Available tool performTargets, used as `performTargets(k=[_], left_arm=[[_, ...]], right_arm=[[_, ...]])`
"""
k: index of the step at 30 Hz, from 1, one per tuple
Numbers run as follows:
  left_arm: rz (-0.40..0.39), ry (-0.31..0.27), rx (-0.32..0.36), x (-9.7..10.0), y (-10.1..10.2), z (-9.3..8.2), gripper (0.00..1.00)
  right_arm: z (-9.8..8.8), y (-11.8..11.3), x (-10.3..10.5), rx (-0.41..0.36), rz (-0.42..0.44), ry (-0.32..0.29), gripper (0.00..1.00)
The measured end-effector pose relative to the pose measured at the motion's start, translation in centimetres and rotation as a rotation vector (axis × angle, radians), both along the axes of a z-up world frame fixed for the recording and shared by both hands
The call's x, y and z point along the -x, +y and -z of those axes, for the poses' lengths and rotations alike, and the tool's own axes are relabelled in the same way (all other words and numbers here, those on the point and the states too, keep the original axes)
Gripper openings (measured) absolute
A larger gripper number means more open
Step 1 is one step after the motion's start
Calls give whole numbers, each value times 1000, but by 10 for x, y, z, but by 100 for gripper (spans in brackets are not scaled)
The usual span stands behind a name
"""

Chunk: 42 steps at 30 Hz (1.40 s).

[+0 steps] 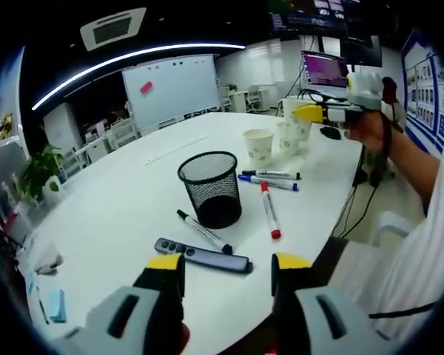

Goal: Place the scattered laser pointers and whiteboard markers into the pen holder and stack the scattered paper cups together

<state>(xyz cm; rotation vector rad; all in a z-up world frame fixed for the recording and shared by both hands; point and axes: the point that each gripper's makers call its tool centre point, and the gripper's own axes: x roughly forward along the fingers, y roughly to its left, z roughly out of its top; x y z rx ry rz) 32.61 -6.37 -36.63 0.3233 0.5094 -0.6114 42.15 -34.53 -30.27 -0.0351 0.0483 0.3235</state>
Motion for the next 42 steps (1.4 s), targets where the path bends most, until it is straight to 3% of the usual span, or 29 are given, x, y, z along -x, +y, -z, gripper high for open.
performTargets(k=[42], left_arm=[[-7, 14, -10, 0, 6, 6, 47]], right_arm=[[-19, -14, -13, 27, 27, -40, 44]])
